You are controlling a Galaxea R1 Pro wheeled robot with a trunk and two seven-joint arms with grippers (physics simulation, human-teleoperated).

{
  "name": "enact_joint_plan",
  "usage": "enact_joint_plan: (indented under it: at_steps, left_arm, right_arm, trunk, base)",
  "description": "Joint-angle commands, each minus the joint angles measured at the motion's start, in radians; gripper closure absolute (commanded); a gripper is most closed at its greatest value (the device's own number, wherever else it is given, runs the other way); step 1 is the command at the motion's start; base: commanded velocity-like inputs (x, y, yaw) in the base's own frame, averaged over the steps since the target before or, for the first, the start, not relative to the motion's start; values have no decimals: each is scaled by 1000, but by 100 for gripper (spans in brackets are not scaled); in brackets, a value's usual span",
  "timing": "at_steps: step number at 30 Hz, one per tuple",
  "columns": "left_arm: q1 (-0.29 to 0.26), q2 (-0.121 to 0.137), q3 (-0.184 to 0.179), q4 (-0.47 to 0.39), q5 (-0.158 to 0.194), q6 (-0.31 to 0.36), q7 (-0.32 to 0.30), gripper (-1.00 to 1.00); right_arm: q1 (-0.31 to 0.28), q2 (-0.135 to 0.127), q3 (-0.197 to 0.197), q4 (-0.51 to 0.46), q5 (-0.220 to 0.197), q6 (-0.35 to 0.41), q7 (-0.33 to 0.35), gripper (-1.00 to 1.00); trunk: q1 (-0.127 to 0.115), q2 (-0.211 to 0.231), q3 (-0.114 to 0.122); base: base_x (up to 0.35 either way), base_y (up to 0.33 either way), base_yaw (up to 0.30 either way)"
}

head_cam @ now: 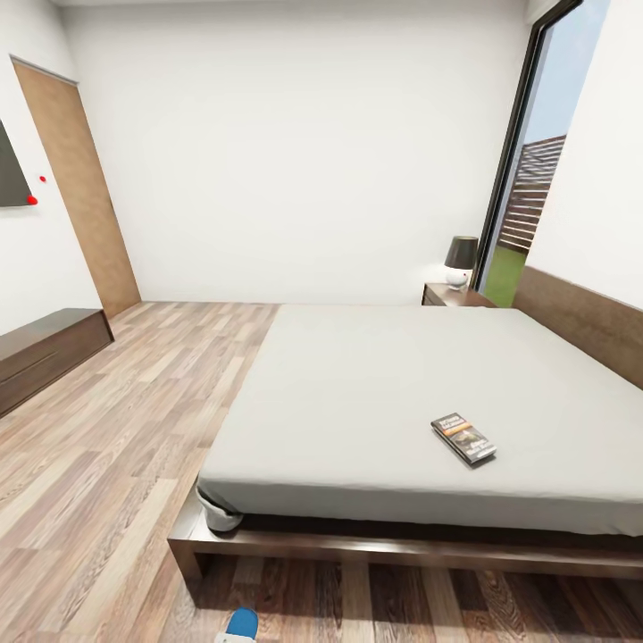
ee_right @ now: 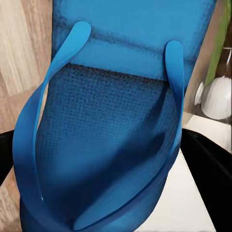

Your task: In the bedroom, move the book from the bed onto either nightstand, and place the two sandals side by side next to the bed.

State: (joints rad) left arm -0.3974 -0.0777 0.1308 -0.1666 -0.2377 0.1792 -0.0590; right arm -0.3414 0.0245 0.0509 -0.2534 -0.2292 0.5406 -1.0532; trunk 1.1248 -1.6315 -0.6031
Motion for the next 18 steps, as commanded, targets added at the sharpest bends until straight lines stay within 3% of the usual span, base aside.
enact_joint_plan:
  at_steps: [1, 6, 18]
  left_arm:
    - [0, -1, 9, -3, -10, 6, -6, 100]
    - [0, -1, 9, -2, -11, 6, -4, 100]
    - [0, 0, 9, -2, -14, 4, -3, 100]
  right_arm:
    - [-1, 0, 5, -1, -8, 11, -14, 100]
    - [-2, 1, 6, 3, -11, 25, -51, 100]
    - [-1, 7, 9, 16, -12, 28, -58, 100]
  trunk:
    - [0, 0, -1]
    - [8, -14, -7]
    - [11, -21, -10]
  base:
    - [0, 0, 0]
    - [0, 0, 0]
    - [0, 0, 0]
